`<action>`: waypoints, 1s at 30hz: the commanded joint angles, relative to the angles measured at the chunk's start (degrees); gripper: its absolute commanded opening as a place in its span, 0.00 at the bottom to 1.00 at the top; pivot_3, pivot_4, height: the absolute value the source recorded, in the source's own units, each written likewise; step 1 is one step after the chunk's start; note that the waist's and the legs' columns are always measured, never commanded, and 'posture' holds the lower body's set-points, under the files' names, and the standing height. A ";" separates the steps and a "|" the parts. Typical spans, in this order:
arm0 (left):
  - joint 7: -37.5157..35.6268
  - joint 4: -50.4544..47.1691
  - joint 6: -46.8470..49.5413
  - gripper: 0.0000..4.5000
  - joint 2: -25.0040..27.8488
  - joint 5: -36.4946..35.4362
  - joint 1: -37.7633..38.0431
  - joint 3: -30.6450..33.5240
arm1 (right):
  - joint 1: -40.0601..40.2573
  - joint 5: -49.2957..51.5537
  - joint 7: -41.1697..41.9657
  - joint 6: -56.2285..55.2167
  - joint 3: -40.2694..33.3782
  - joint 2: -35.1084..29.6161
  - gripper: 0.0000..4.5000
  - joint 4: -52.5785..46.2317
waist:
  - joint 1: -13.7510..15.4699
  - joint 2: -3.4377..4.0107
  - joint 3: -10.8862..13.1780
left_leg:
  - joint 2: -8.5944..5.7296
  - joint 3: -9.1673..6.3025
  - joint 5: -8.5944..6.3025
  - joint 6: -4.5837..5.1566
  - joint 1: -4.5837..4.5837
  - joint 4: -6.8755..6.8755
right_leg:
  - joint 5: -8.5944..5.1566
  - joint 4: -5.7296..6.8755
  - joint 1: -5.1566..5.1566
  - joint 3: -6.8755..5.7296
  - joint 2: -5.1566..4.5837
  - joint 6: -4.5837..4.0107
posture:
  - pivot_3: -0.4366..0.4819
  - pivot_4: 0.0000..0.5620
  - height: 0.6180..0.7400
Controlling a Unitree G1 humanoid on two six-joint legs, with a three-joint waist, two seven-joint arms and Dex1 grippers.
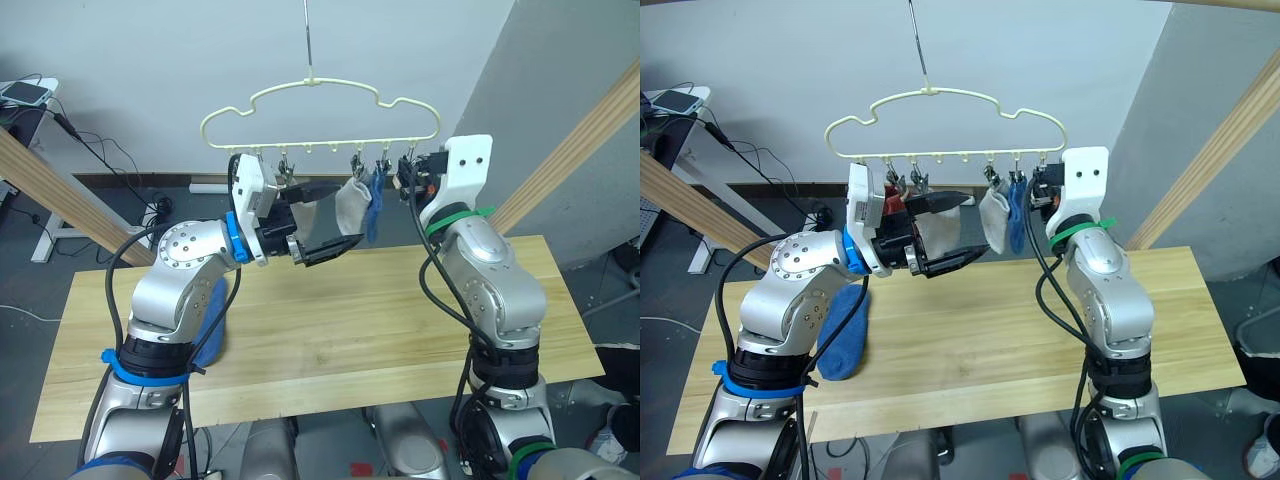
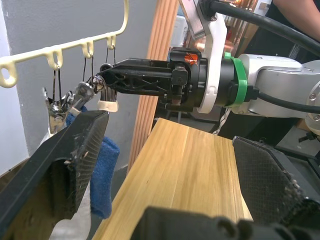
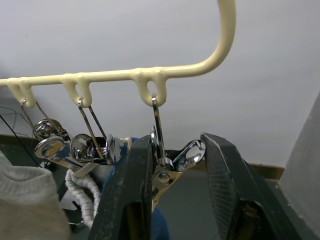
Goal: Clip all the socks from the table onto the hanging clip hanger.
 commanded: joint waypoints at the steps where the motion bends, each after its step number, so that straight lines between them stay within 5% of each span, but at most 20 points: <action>1: -0.31 -1.33 -0.90 1.00 -0.12 -0.08 -0.97 -0.15 | -0.75 1.08 -0.52 -0.46 -1.50 0.43 0.34 -2.09 | -0.01 0.00 0.00 | 0.00 0.00 0.00 0.00 0.00 0.00 | 0.00 0.00 0.00 0.00 0.00 0.00 | 0.19 0.46 0.93; 27: -0.40 -1.32 -1.18 1.00 -0.05 0.44 -0.10 -0.63 | -2.26 2.26 0.40 -2.34 -2.18 1.60 0.34 0.01 | -0.04 0.01 0.00 | -0.01 0.00 0.01 0.00 0.05 0.09 | 0.00 0.23 -0.01 0.01 0.00 0.00 | 0.19 0.46 0.93; 30: -0.46 -1.34 -1.26 1.00 0.35 0.65 0.79 -0.52 | -2.39 2.17 0.52 -2.82 -2.15 1.42 0.14 0.30 | -0.05 0.00 0.00 | -0.01 0.01 0.01 0.00 0.06 0.12 | 0.00 0.26 -0.01 0.02 0.00 0.00 | 0.19 0.46 0.93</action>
